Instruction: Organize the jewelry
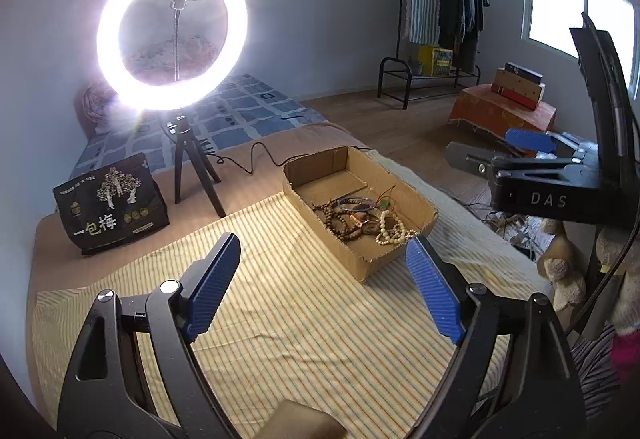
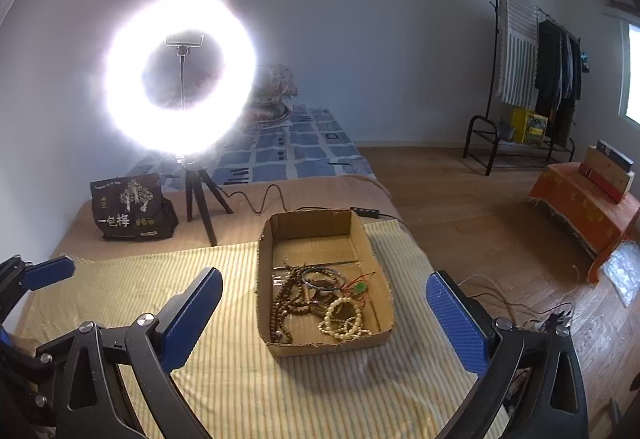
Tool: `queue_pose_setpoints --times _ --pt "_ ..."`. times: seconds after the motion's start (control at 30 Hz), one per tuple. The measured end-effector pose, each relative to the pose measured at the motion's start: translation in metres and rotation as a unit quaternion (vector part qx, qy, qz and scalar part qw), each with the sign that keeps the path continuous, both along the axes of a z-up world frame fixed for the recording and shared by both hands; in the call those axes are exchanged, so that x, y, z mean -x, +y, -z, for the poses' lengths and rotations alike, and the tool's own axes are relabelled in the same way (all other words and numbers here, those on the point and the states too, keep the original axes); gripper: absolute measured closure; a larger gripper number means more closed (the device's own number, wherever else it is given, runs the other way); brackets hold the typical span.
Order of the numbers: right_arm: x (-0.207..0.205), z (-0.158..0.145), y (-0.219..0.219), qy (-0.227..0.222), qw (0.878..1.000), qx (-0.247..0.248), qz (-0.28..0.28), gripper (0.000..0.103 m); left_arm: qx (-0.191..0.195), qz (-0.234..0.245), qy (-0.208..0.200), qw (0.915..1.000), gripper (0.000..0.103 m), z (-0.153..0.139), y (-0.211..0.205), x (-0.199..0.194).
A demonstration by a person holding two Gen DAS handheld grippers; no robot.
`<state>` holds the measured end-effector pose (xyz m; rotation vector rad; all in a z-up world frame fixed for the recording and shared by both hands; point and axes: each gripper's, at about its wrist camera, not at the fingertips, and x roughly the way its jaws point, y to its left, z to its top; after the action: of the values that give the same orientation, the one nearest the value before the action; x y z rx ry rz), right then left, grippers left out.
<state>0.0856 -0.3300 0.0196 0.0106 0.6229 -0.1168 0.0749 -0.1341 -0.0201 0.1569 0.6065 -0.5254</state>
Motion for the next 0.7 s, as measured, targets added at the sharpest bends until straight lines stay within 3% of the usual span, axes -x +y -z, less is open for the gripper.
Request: queue_pose_setpoints --times 0.27,0.7 --pt "-0.004 0.007 -0.004 0.01 1.0 -0.001 0.003 0.0 -0.012 -0.012 -0.013 0.9998 0.001 -0.003 -0.001 0.01" --pt "-0.008 0.011 -0.003 0.015 1.0 -0.001 0.0 0.0 -0.013 -0.035 -0.012 0.9992 0.001 -0.003 0.003 0.007"
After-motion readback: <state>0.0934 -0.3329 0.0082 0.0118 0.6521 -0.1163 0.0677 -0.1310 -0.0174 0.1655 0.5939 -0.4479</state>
